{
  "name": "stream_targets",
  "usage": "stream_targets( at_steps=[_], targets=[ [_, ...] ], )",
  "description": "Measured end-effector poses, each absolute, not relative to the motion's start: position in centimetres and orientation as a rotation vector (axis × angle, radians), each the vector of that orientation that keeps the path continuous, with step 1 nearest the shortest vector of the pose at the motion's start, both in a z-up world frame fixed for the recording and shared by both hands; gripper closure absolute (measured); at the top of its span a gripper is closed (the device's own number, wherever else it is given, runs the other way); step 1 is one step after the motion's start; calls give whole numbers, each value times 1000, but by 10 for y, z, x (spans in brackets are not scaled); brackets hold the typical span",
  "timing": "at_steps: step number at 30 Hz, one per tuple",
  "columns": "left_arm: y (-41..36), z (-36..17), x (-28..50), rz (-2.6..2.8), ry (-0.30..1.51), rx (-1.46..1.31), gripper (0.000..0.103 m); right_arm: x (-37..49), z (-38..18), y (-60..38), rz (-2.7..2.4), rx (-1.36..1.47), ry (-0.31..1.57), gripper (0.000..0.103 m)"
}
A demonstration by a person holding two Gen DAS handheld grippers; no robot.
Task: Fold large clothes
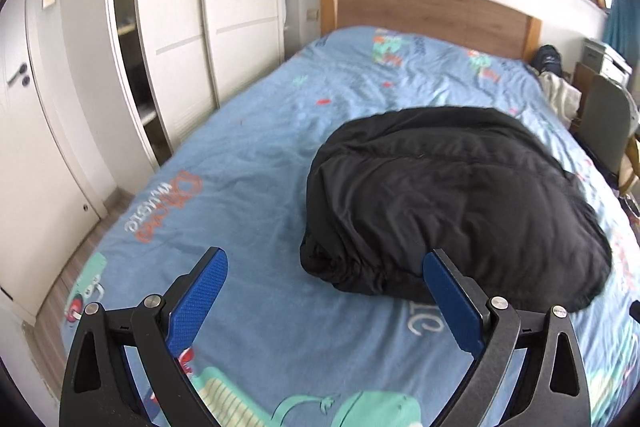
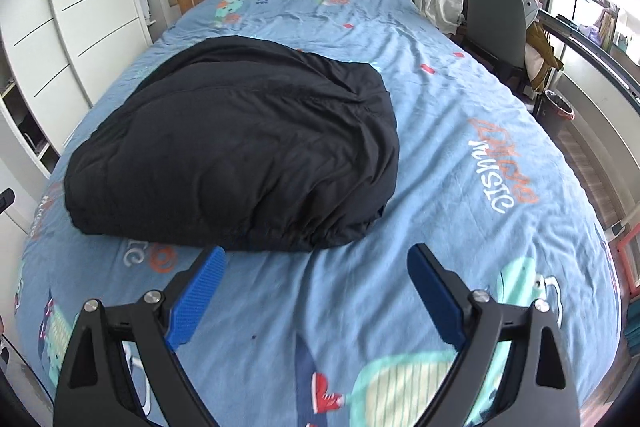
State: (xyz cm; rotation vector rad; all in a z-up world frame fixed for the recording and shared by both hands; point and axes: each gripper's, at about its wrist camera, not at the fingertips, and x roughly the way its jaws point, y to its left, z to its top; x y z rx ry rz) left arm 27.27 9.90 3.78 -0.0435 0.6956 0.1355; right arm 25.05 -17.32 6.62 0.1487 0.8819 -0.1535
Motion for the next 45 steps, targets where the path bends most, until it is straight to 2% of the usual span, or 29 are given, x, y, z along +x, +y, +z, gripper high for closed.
stream_targets(
  at_steps=[12,23,30,34,36,39,45],
  targets=[
    [88,63,189,95,588,-16,5,174,114,-152,-147,162,787,10],
    [91,64,161,104,500,-13,5,152,118,-169,-172,196,734,7],
    [94,52,180,71,483,-12,5,164,106,-183,-186,209,728,5],
    [107,43,207,87,540,4,5,176,100,-198,-190,239,716,3],
    [124,39,224,111,573,-22,5,183,97,-209,-191,267,717,0],
    [160,35,252,133,613,-102,1,198,90,-228,-204,302,728,0],
    [216,20,322,88,717,-294,1,241,70,-255,-206,328,770,0]
  ],
)
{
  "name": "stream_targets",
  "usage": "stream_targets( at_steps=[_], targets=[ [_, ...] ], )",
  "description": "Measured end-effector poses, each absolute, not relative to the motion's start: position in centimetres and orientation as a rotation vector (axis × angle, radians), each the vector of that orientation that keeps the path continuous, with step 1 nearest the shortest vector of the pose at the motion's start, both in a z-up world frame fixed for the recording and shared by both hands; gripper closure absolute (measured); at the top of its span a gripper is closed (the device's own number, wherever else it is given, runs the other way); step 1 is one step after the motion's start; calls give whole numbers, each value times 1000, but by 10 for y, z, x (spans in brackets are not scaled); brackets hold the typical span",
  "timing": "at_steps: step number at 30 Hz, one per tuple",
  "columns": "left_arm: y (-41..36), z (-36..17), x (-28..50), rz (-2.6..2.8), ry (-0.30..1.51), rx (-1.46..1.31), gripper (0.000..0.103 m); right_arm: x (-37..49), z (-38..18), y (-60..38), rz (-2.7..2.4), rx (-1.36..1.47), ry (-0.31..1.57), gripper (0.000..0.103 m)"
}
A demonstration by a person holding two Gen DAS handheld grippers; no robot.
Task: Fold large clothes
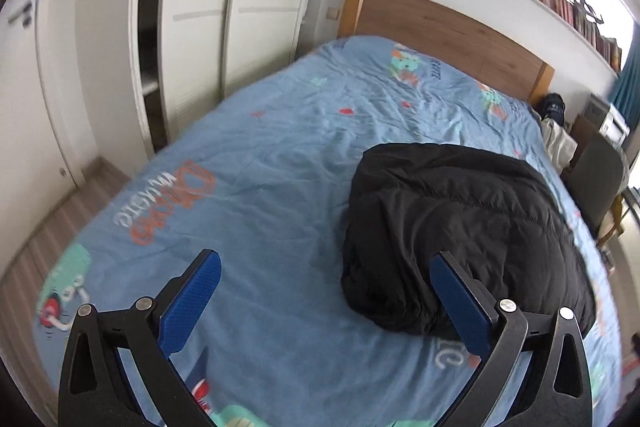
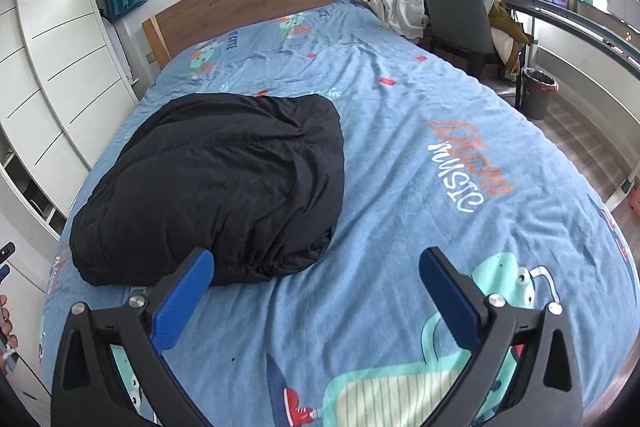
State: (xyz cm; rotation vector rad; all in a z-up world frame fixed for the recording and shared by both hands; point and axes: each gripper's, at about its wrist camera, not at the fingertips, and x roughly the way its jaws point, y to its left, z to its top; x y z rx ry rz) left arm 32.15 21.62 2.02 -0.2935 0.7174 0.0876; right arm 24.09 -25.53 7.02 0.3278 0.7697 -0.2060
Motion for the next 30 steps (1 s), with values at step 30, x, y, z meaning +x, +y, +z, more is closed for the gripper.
stream_targets(
  at_steps=[30],
  targets=[
    [204,-170,506,-472,1129,-818,1,429,-114,-324,151,950,1004,0]
  ],
)
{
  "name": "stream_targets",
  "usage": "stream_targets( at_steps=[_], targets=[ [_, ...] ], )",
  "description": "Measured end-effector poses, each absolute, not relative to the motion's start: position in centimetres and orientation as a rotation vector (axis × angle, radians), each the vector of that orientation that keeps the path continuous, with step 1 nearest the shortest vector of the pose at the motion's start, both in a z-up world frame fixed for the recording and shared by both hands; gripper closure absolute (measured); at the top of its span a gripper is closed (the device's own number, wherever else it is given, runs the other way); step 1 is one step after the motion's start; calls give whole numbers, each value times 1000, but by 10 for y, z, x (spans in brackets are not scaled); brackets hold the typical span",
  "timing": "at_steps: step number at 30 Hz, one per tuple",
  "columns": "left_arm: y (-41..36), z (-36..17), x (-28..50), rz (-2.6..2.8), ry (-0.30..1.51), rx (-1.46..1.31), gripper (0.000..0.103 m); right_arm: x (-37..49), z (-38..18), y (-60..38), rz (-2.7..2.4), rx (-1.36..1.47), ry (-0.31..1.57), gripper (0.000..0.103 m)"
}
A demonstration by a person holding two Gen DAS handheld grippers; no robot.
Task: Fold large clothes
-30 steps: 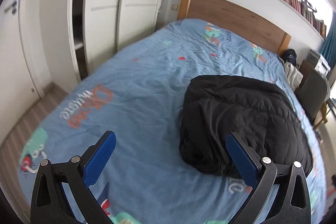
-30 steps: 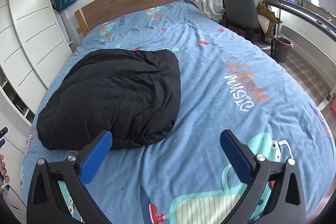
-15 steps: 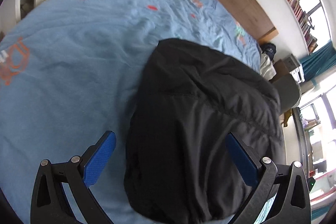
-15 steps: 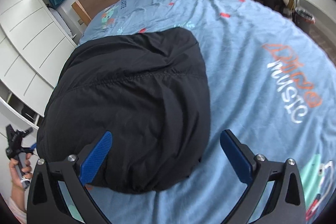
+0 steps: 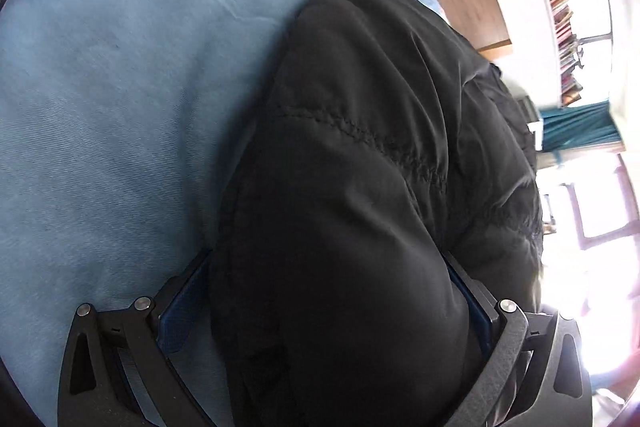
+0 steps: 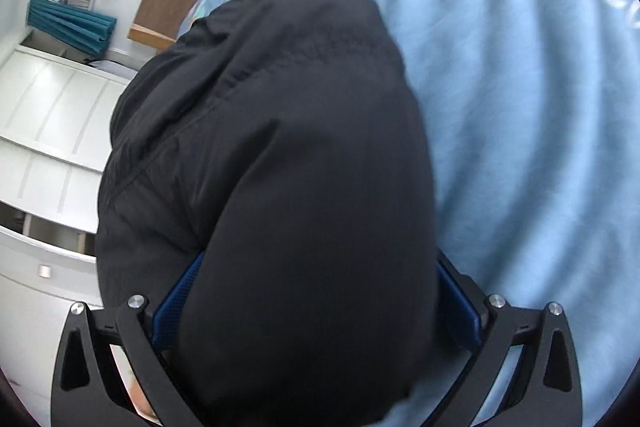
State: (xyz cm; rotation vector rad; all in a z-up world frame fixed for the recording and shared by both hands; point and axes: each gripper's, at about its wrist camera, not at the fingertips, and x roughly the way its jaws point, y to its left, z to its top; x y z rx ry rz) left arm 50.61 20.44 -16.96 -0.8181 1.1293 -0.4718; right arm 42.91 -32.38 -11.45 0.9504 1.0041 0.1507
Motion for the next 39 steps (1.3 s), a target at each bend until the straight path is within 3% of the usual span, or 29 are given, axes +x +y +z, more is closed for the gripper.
stream_targets(
  at_steps=[9,11,13,16,17,19,21,25,33,39],
  targets=[
    [145,-165,506,-714,1143,-875,1,456,-134,-312,312,1052,959,0],
    [136,-160,507,-757,1126,-894,9,461,-131,-305,338,1043,960,0],
    [127,-149,503,-784,1089,-889,25,465,-124,-294,388,1034,950,2],
    [125,-129,497,-789,1033,-864,46,471,-107,-277,452,1001,902,20],
    [125,-119,494,-787,1014,-854,49,471,-101,-275,460,997,883,32],
    [124,-104,491,-790,981,-844,60,472,-88,-272,478,990,845,44],
    [120,-80,487,-810,929,-834,63,471,-73,-269,492,974,816,52],
    [111,-40,479,-845,870,-798,65,468,-28,-260,537,906,733,59],
    [120,37,426,-912,761,-778,65,435,50,-244,609,859,605,61],
    [134,46,361,-904,765,-754,65,380,65,-230,632,848,587,61]
  ],
)
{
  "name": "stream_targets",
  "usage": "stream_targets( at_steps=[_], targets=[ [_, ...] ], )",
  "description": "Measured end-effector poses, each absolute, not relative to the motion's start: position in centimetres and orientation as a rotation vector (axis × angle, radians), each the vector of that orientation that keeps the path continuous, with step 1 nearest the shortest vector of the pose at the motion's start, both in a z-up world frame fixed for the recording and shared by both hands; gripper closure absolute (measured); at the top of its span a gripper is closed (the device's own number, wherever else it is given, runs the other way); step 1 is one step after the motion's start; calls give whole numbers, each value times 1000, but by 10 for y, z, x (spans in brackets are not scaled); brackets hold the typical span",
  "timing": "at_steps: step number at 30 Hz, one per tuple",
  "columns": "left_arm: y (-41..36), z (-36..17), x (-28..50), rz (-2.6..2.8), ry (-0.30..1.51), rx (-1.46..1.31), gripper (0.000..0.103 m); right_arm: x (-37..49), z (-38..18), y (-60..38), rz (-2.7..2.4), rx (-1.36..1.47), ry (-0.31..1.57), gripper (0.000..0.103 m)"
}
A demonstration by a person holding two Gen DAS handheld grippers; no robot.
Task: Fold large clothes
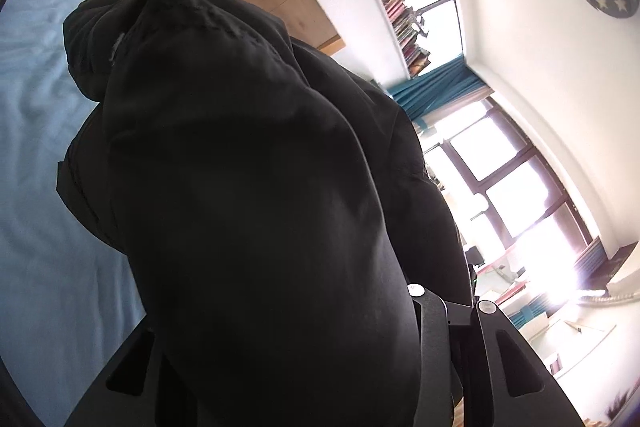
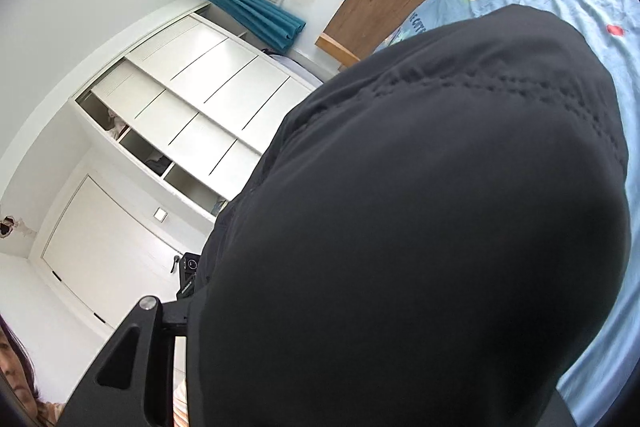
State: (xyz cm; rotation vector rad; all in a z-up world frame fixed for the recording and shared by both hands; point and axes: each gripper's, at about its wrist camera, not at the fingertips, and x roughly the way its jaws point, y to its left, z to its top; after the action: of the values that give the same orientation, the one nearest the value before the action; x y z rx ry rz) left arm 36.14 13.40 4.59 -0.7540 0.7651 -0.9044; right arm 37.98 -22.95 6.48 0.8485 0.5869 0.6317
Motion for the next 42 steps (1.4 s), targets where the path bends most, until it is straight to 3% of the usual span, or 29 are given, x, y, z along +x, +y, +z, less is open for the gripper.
stream_targets(
  at_steps=[10,17,21,31,36,42],
  targets=[
    [157,-46,311,-716,990,-729,65,336,-24,-236,499,861,823,60],
    [216,-74,299,-496,1103,-739,54,308,-61,-272,358,971,873,38],
    [240,-60,283,-441,1104,-754,50,283,-74,-303,289,964,916,32],
    [239,-15,302,-293,1102,-642,46,231,-4,-331,64,852,829,30],
    [284,4,253,-113,1032,-642,45,178,39,-342,37,774,787,29],
    [272,42,203,-62,947,-515,39,136,77,-301,-9,663,762,29]
  ],
)
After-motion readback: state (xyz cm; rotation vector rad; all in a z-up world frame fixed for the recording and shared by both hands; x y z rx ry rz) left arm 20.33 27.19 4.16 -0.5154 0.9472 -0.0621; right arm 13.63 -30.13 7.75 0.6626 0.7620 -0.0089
